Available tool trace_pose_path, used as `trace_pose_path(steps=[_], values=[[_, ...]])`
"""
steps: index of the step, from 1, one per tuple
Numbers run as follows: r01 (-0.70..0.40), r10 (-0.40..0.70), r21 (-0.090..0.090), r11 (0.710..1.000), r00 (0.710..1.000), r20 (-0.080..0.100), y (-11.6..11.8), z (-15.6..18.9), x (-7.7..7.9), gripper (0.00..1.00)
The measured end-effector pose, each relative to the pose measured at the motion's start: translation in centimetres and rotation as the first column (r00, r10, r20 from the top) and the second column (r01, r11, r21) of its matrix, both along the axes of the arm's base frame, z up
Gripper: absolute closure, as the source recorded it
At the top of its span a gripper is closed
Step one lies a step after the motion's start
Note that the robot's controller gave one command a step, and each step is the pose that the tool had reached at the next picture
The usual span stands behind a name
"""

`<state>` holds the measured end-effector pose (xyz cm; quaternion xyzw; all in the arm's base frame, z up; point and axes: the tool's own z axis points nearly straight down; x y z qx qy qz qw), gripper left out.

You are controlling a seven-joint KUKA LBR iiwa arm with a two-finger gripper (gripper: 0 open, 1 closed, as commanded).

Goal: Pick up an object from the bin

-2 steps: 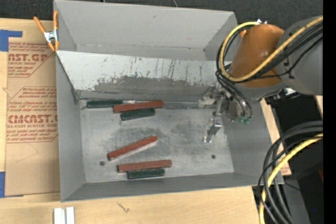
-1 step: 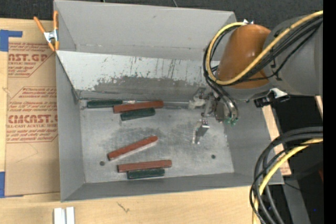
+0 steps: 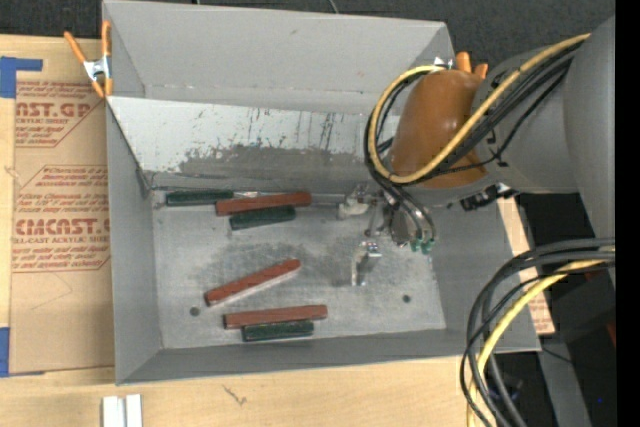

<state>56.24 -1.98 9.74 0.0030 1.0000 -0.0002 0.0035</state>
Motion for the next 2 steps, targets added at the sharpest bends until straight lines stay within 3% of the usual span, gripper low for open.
trace_pose_path(steps=[1, 2], values=[[0.035, -0.035, 0.0, 0.999, 0.999, -0.014, 4.2, 0.1, -1.3, 0.0], [0.002, -0.002, 0.001, 1.0, 1.0, 0.002, 7.1, 0.3, 0.4, 0.0]])
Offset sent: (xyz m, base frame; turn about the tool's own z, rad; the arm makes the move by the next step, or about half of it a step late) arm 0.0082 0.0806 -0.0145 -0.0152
